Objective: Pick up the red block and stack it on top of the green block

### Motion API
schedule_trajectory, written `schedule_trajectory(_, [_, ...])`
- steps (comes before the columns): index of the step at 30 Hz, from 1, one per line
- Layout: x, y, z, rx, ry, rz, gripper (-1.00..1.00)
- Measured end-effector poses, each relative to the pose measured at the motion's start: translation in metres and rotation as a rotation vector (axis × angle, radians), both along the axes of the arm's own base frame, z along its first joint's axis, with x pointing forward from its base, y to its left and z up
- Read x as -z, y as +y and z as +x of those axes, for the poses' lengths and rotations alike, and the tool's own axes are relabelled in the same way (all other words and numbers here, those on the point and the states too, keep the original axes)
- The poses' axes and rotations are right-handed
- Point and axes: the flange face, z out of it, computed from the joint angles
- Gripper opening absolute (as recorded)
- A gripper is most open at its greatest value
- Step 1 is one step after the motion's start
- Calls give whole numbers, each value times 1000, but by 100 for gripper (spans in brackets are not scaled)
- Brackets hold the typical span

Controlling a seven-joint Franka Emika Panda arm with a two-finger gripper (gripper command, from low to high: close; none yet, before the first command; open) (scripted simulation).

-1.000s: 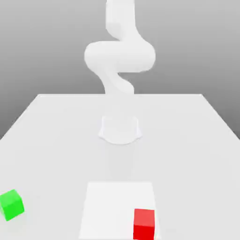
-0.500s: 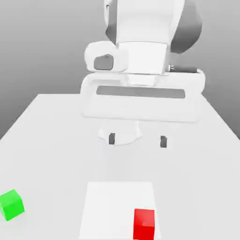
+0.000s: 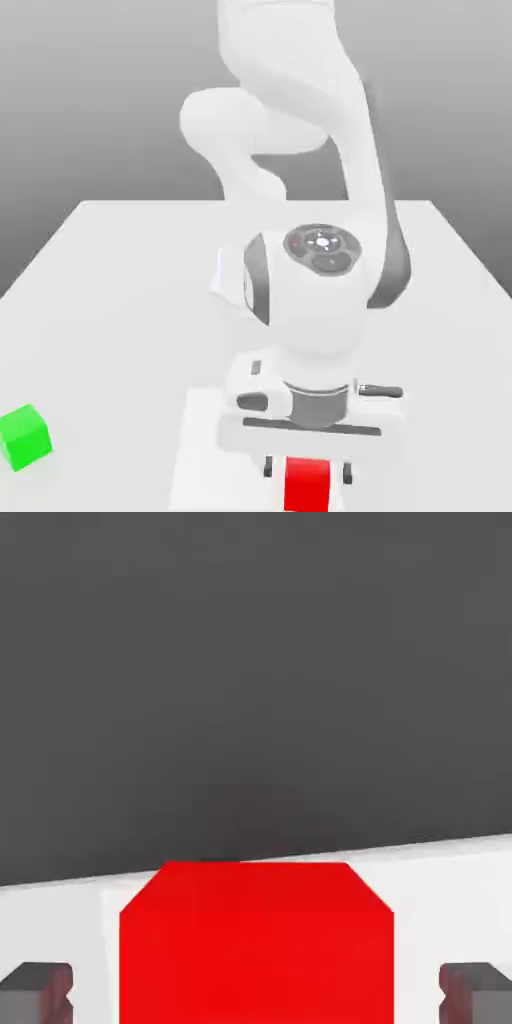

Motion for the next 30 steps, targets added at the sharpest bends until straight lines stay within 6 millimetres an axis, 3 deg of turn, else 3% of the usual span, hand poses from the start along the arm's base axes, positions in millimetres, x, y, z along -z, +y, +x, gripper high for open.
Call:
schedule_trajectory(4, [3, 0, 0, 0, 0, 0, -100])
schedule_trajectory(8, [-40, 0, 0, 0, 0, 0, -100])
schedule_trajectory(9, [-50, -10, 1, 32, 1, -1, -100])
schedule_trajectory(15, [-70, -156, 0, 478, 4, -6, -100])
schedule_trajectory(20, [-85, -281, -40, 876, 2, -3, -100])
schedule_trajectory(22, [-75, -331, -62, 1042, 1, 1, -100])
schedule_trajectory(24, [-50, -353, -73, 1116, 0, 2, -100])
schedule_trajectory(25, [-37, -356, -75, 1128, 0, 1, 100])
schedule_trajectory(30, [-37, -356, -75, 1128, 0, 1, 100])
